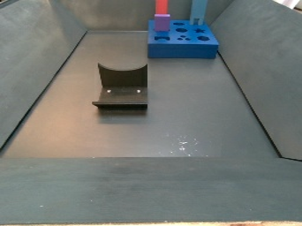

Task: Pick up the 3 prong object. Move up. Place the 3 prong object on the fixture. Regrasp the 3 prong object. Move to above the board. Insert the 3 prong object.
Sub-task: Move to above the board, then insert the 3 prong object.

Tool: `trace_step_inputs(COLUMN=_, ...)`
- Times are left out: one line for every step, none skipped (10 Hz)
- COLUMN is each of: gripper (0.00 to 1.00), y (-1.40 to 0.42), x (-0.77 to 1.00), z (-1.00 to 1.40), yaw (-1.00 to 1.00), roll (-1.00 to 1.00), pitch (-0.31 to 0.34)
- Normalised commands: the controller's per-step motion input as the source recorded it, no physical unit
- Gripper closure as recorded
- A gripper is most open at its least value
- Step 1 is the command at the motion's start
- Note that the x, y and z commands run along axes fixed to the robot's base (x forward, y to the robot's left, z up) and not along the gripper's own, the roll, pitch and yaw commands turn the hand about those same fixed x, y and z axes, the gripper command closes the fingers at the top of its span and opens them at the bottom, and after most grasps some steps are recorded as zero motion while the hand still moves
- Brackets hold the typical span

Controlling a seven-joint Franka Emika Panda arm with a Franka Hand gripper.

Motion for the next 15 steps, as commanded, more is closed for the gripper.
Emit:
trace_step_inputs(gripper=1.00, y=-0.82, x=-0.93, z=0.14, yaw=-0.08, roll=-1.00, pitch=-0.189)
trace_step_inputs(gripper=1.00, y=-0.62, x=-0.74, z=0.10, yaw=-0.08, roll=-1.00, pitch=-0.197)
trace_step_inputs(gripper=1.00, y=-0.29, x=-0.41, z=0.04, yaw=-0.07, roll=-0.90, pitch=-0.176)
trace_step_inputs(gripper=1.00, y=-0.15, x=-0.24, z=0.02, yaw=-0.06, roll=-0.68, pitch=-0.117)
trace_step_inputs(gripper=1.00, y=-0.06, x=-0.11, z=0.01, yaw=-0.02, roll=-0.40, pitch=-0.055)
trace_step_inputs(gripper=1.00, y=-0.04, x=-0.07, z=0.01, yaw=-0.02, roll=-0.30, pitch=-0.036)
trace_step_inputs(gripper=1.00, y=0.00, x=0.00, z=0.00, yaw=-0.01, roll=0.00, pitch=0.000)
trace_step_inputs(gripper=1.00, y=0.00, x=0.03, z=-0.01, yaw=-0.01, roll=0.00, pitch=0.000)
trace_step_inputs(gripper=1.00, y=0.11, x=0.04, z=-0.08, yaw=-0.35, roll=-0.02, pitch=-0.023)
trace_step_inputs(gripper=1.00, y=0.21, x=0.00, z=-0.10, yaw=-0.54, roll=-0.02, pitch=-0.030)
trace_step_inputs(gripper=1.00, y=0.28, x=0.00, z=-0.17, yaw=-0.69, roll=-0.01, pitch=-0.036)
trace_step_inputs(gripper=1.00, y=0.23, x=-0.01, z=-0.17, yaw=-0.73, roll=0.00, pitch=-0.039)
trace_step_inputs(gripper=1.00, y=0.05, x=-0.06, z=-0.11, yaw=-0.56, roll=0.00, pitch=-0.057)
trace_step_inputs(gripper=1.00, y=0.05, x=-0.16, z=-0.15, yaw=-0.71, roll=0.00, pitch=-0.044)
trace_step_inputs(gripper=1.00, y=0.02, x=-0.22, z=-0.15, yaw=-0.77, roll=0.00, pitch=-0.061)
